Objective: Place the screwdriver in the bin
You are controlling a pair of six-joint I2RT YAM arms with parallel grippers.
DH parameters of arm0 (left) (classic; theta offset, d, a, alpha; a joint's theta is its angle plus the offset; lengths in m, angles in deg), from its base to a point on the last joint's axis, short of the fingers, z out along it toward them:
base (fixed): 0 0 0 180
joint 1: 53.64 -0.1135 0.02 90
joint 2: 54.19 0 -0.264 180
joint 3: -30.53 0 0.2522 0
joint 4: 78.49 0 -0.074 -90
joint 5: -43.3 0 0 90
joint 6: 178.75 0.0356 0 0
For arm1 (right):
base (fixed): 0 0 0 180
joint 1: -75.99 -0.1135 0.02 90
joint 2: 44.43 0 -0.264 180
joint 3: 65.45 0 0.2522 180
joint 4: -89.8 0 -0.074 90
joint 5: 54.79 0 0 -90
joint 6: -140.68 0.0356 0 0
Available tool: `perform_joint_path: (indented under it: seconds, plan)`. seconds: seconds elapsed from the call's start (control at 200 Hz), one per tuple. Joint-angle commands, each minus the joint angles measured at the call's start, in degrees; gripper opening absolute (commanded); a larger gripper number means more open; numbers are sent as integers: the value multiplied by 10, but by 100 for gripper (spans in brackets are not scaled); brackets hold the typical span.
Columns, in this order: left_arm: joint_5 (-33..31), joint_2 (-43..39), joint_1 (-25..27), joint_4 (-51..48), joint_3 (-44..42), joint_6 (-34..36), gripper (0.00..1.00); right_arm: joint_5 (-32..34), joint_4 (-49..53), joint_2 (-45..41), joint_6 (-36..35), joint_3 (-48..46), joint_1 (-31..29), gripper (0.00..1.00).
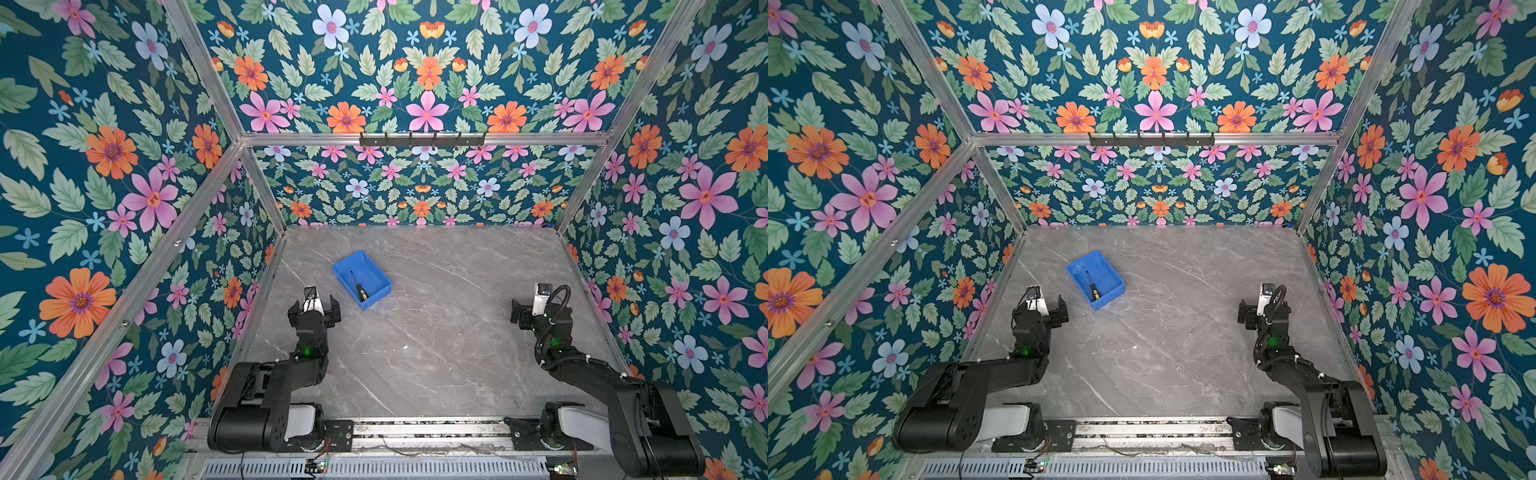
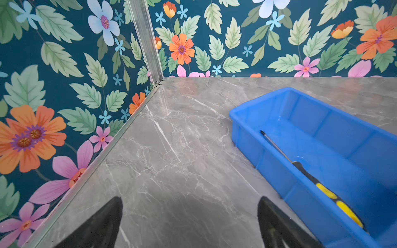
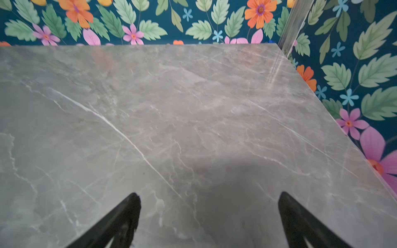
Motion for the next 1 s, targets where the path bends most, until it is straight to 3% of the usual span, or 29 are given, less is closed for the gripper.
perform_joint_path:
  seconds: [0.0, 0.15, 0.345, 0.995]
  plan:
    - [32, 55, -13, 152, 2, -9, 99, -4, -88, 46, 25, 8, 2, 99]
    - [47, 139, -33, 223, 8, -22, 99, -6, -146, 119, 20, 11, 1, 99]
    - [35, 124, -38, 105, 54, -38, 99, -7, -116, 119, 23, 26, 2, 99]
    - [33, 129, -37, 126, 50, -33, 100, -12, -109, 119, 27, 30, 8, 99]
